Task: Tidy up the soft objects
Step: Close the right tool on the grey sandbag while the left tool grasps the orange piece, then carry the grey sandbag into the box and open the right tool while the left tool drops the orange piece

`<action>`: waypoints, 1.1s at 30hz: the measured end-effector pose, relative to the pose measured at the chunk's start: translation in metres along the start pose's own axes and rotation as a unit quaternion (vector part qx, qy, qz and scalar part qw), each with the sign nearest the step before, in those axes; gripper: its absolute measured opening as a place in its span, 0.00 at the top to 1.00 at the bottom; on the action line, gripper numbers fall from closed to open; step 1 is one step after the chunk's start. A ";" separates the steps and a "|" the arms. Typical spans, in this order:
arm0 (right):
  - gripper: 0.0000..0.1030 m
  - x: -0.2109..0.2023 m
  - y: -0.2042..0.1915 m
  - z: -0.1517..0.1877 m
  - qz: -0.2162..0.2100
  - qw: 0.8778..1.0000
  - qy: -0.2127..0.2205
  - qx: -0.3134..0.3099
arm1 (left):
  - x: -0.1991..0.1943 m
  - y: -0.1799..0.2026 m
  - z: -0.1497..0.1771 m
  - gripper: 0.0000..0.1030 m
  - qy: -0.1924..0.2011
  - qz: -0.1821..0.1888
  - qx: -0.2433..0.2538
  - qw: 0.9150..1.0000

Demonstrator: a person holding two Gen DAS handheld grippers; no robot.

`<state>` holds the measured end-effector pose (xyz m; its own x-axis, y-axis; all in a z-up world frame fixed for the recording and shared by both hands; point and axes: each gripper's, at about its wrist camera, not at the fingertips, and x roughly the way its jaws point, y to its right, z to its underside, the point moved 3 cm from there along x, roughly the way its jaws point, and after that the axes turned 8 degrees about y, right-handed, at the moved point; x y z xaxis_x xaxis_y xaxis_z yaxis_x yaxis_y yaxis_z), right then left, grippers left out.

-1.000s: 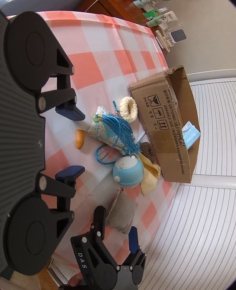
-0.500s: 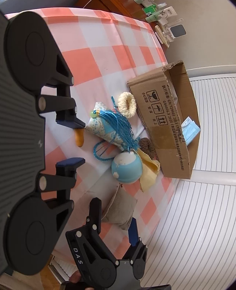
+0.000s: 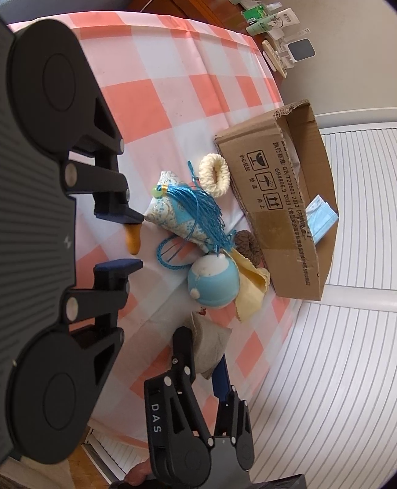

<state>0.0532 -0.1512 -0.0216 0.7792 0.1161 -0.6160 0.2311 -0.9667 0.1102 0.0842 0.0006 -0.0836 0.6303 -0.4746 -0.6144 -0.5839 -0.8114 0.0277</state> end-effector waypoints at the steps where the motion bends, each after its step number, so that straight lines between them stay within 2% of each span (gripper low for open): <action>1: 0.43 -0.001 0.000 -0.001 0.001 1.000 0.001 0.000 | 0.000 0.000 0.000 0.80 0.000 0.000 0.001 1.000; 9: 0.50 -0.009 0.001 -0.002 0.002 1.000 0.003 0.003 | -0.007 0.002 -0.002 0.81 0.002 0.002 0.002 1.000; 19: 0.50 -0.029 0.008 -0.017 -0.004 1.000 0.027 0.011 | -0.027 0.002 -0.017 0.81 0.009 0.002 0.004 1.000; 25: 0.50 -0.032 0.017 -0.037 -0.006 0.999 0.046 0.013 | -0.035 -0.006 -0.069 0.81 0.048 -0.009 0.021 0.999; 31: 0.50 -0.031 0.024 -0.054 -0.001 0.998 0.063 0.015 | -0.002 -0.031 -0.135 0.80 0.073 -0.036 0.036 0.996; 32: 0.50 -0.031 0.023 -0.056 -0.001 0.998 0.065 0.013 | 0.006 -0.035 -0.144 0.77 0.072 -0.037 0.033 0.996; 33: 0.50 -0.031 0.023 -0.058 0.001 0.998 0.067 0.012 | 0.013 -0.039 -0.152 0.67 0.074 -0.044 0.030 0.996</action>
<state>0.0681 -0.1642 0.0454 0.8508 0.1416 -0.5061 0.2168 -0.9718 0.0926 0.1932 -0.0257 0.0266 0.7460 -0.4514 -0.4896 -0.5499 -0.8322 -0.0706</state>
